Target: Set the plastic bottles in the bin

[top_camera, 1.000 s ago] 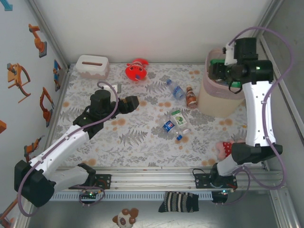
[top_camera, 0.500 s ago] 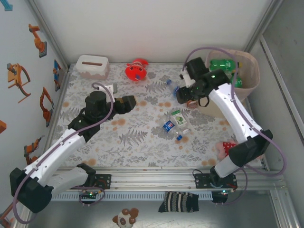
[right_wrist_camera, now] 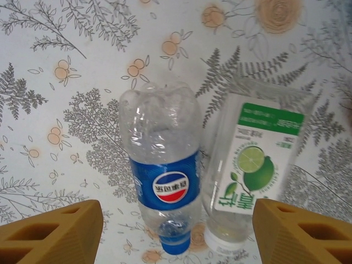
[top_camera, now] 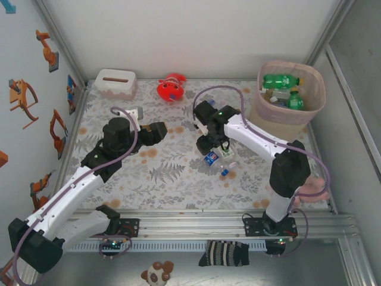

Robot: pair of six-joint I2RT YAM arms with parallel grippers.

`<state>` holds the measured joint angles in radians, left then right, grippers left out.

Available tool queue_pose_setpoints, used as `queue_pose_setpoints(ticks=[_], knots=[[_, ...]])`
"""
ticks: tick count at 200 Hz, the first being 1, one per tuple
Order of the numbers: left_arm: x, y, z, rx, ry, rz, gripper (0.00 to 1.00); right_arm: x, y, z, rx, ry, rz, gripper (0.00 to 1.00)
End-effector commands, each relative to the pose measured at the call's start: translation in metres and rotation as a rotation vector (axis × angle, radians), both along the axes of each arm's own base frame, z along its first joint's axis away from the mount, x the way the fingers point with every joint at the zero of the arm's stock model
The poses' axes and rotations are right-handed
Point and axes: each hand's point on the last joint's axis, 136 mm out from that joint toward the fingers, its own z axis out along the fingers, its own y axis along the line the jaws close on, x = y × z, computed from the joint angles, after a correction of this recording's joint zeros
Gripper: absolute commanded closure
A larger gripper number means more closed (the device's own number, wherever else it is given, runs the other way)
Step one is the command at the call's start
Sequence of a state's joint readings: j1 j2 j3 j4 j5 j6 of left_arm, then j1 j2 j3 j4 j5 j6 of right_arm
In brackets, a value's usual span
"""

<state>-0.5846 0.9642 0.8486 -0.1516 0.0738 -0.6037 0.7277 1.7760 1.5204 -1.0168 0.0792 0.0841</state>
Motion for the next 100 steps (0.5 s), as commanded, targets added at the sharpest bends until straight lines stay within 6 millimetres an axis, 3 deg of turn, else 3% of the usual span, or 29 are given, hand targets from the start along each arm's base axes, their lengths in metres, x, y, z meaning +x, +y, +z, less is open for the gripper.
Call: queue_pose_setpoints(ticks=[1,100], knots=[[-0.001,0.004,-0.002,-0.004,0.009,0.015,0.21,0.005,0.008,-0.012,0.012,-0.014,0.012,0.29],[0.003,0.002,-0.002,-0.006,0.012,0.011,0.21,-0.007,0.007,-0.074,-0.029,0.095,0.014,0.27]])
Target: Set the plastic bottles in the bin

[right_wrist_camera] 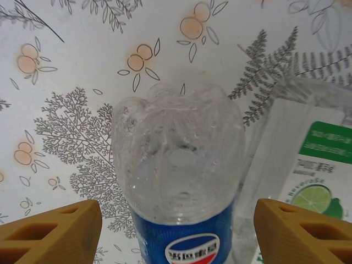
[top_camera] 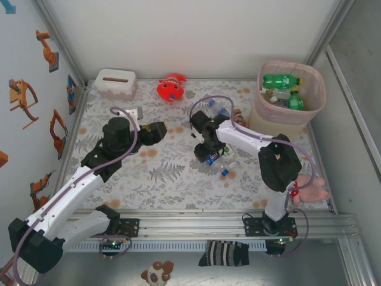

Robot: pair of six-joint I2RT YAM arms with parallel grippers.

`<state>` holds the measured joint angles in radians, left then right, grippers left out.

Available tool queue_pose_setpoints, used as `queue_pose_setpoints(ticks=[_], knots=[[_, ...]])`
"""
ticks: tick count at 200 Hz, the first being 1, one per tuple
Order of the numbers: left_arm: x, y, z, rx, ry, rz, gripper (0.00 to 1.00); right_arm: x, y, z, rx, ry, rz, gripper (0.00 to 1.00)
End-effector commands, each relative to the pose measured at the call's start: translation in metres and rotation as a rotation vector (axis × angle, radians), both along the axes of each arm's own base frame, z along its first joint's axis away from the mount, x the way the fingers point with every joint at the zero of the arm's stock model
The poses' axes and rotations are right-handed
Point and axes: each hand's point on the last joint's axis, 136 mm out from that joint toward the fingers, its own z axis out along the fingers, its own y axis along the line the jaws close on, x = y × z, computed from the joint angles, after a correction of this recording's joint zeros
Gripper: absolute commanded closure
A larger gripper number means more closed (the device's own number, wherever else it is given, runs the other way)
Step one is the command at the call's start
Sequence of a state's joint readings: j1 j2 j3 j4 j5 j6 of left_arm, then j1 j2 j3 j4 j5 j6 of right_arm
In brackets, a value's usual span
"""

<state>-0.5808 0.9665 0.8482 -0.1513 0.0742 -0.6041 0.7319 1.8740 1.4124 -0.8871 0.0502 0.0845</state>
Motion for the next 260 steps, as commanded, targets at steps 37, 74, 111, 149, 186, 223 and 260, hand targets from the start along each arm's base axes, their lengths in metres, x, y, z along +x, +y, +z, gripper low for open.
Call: queue_pose_setpoints(ticks=[37,74,111,149,186,223,260], knots=[[0.003,0.000,0.000,-0.009,0.009,0.006,0.21,-0.008,0.001,-0.026,-0.004,0.051,-0.002,0.27],[0.003,0.001,0.000,-0.011,0.008,0.008,0.21,-0.013,0.000,-0.040,-0.011,0.082,-0.017,0.27],[0.004,-0.001,-0.001,-0.010,0.012,0.006,0.21,-0.012,0.001,-0.040,-0.008,0.081,-0.023,0.30],[0.005,-0.002,-0.004,-0.010,0.018,0.003,0.21,-0.012,0.001,-0.039,-0.008,0.081,-0.024,0.34],[0.005,-0.001,-0.005,-0.008,0.018,0.008,0.21,-0.011,0.003,-0.033,0.003,0.075,-0.030,0.37],[0.005,0.000,-0.005,-0.006,0.019,0.011,0.21,-0.009,0.007,-0.022,0.030,0.061,-0.040,0.40],[0.005,0.000,-0.006,-0.008,0.020,0.010,0.21,-0.008,0.009,-0.010,0.055,0.052,-0.045,0.41]])
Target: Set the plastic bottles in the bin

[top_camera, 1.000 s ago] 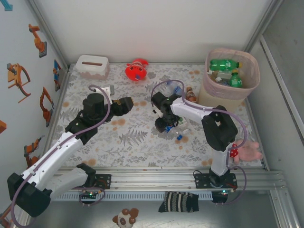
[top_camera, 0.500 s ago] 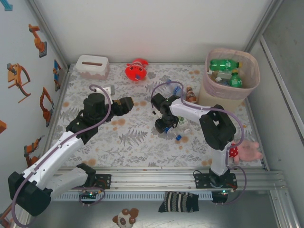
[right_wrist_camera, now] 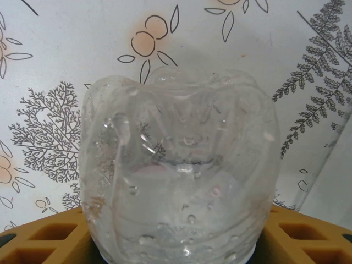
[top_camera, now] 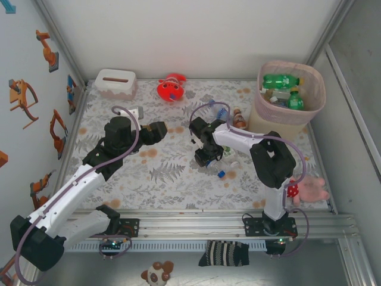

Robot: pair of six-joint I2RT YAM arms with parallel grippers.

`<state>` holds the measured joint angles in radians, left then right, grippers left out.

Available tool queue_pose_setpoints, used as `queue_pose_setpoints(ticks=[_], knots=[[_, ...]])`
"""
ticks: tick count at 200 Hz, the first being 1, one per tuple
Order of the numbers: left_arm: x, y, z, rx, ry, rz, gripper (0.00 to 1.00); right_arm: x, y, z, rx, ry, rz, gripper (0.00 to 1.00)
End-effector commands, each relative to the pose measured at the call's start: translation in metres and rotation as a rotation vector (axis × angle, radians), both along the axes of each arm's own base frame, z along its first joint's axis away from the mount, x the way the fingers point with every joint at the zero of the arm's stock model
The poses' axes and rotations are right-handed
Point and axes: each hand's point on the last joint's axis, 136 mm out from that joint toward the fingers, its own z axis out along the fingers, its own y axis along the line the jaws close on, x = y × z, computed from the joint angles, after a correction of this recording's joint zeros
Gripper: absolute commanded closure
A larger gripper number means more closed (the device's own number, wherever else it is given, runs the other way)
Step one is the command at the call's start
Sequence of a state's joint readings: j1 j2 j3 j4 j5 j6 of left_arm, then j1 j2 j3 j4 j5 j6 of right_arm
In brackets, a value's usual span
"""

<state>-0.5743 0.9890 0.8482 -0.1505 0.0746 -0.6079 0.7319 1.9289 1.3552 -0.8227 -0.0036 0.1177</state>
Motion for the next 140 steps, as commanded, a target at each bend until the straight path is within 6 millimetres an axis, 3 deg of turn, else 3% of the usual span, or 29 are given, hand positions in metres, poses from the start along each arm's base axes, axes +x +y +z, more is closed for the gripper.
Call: queue_pose_setpoints(ticks=[1,60,140], knots=[[0.001,0.000,0.002,-0.017,-0.002,0.003,0.21,0.002,0.006,0.023,0.043,-0.023,-0.020,0.41],[0.002,0.000,0.001,-0.017,0.000,-0.001,0.21,0.009,0.012,0.073,0.136,-0.080,-0.044,0.43],[0.003,-0.003,0.001,-0.031,0.000,-0.010,0.21,0.035,-0.012,0.194,0.289,-0.270,-0.126,0.44]])
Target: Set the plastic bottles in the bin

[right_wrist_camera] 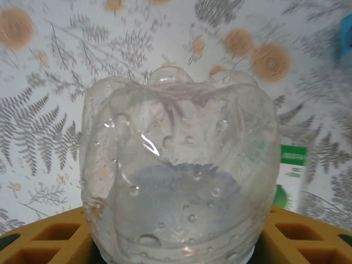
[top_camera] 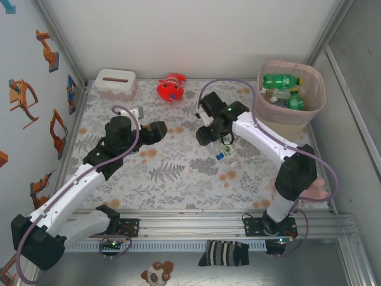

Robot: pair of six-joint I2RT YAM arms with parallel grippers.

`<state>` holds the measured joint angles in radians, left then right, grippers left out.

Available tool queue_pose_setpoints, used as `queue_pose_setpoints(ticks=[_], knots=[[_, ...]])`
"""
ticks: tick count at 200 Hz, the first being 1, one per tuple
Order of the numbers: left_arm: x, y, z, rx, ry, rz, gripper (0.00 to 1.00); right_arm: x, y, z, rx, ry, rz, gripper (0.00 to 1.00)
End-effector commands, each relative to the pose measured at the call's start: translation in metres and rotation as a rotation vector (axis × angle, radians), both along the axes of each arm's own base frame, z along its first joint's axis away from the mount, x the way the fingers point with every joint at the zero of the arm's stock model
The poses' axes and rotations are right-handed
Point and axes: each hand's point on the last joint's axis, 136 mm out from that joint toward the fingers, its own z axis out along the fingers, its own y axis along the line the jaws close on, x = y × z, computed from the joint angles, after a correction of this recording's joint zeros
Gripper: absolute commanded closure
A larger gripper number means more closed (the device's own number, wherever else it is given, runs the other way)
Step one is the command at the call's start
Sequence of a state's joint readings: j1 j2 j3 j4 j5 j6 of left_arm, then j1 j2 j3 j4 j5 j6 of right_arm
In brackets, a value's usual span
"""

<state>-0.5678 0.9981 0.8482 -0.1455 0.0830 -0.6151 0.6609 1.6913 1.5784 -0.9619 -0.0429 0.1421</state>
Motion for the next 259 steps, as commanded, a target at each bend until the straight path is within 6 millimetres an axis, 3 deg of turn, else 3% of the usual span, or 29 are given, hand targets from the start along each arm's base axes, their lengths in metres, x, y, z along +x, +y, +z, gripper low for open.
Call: queue_pose_setpoints(ticks=[1,44,82,123,151,187,220,259], knots=[[0.002,-0.003,0.004,-0.026,-0.010,-0.011,0.21,0.001,-0.015,0.047,0.054,-0.052,-0.045,0.44],[0.002,-0.004,0.004,-0.031,-0.009,-0.016,0.21,0.024,-0.050,0.123,0.162,-0.192,-0.142,0.45],[0.001,-0.004,0.003,-0.034,-0.010,-0.016,0.21,0.045,-0.098,0.182,0.255,-0.309,-0.256,0.45],[0.001,-0.004,0.002,-0.034,-0.009,-0.015,0.21,0.063,-0.150,0.236,0.355,-0.417,-0.369,0.45],[0.002,-0.004,0.003,-0.036,-0.014,-0.014,0.21,0.077,-0.187,0.257,0.432,-0.450,-0.466,0.45],[0.004,-0.004,0.006,-0.036,-0.023,-0.013,0.21,0.097,-0.238,0.252,0.416,-0.453,-0.608,0.46],[0.004,-0.004,0.007,-0.036,-0.020,-0.018,0.21,0.105,-0.278,0.213,0.260,-0.365,-0.701,0.46],[0.005,-0.005,0.006,-0.039,-0.014,-0.020,0.21,0.108,-0.291,0.162,0.153,-0.229,-0.730,0.46]])
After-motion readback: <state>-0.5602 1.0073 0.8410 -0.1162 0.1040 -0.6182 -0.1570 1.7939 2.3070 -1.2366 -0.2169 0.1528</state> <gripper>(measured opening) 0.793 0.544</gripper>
